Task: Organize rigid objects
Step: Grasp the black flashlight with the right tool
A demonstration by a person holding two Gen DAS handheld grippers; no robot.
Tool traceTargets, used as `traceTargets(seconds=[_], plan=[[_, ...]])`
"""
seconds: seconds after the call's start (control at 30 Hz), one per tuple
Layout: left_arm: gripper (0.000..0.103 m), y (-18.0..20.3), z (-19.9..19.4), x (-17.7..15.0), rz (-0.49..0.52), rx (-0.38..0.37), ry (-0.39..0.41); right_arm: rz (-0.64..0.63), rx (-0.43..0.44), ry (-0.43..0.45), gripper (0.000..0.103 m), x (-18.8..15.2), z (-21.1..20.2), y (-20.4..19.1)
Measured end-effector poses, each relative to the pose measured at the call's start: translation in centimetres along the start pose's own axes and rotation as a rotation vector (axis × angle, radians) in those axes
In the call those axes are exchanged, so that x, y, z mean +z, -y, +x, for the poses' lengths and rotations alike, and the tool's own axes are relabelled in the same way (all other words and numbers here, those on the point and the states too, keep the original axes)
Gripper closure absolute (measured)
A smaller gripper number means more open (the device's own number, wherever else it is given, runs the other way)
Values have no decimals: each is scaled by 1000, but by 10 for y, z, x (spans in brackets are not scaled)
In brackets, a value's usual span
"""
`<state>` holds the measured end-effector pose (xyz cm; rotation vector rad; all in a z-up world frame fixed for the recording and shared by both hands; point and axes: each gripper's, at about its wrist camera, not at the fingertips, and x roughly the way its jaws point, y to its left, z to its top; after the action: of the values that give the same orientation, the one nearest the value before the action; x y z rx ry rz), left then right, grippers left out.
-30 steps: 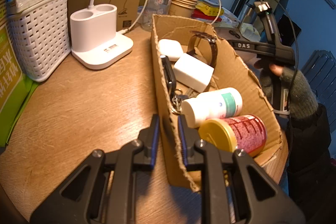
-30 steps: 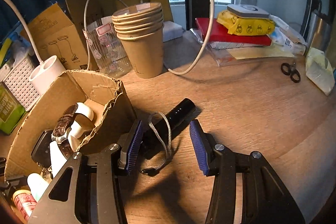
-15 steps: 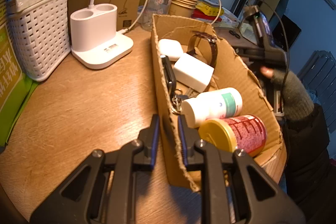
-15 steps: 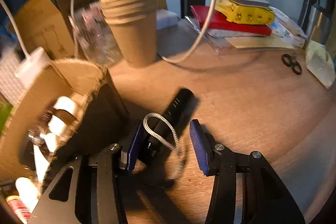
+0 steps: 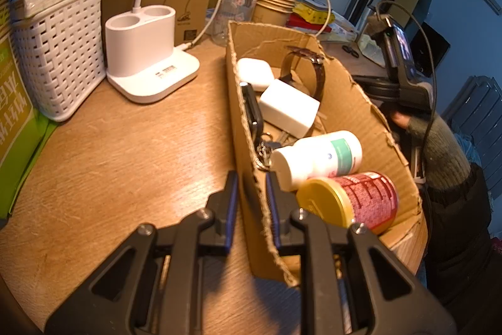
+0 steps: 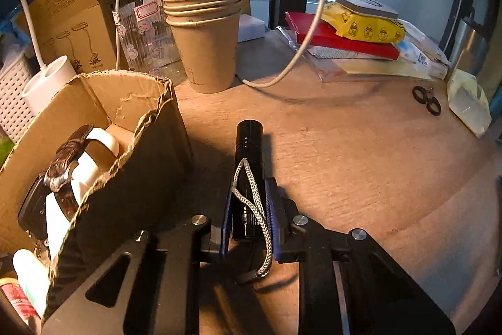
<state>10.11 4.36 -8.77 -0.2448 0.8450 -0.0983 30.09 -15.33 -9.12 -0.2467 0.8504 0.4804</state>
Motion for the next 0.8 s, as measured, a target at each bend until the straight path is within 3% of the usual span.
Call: traceTargets(seconds=[0.53,0.67,0.8], plan=[[84,1,3,1,1,-1,2,215,116,129,82,-23,-64,16],[84,2,2,1,10,8,10,249,131,134,83,-34,-76,15],[84,2,3,2,21,14,17,337,150,195,83,-52,-100,19]])
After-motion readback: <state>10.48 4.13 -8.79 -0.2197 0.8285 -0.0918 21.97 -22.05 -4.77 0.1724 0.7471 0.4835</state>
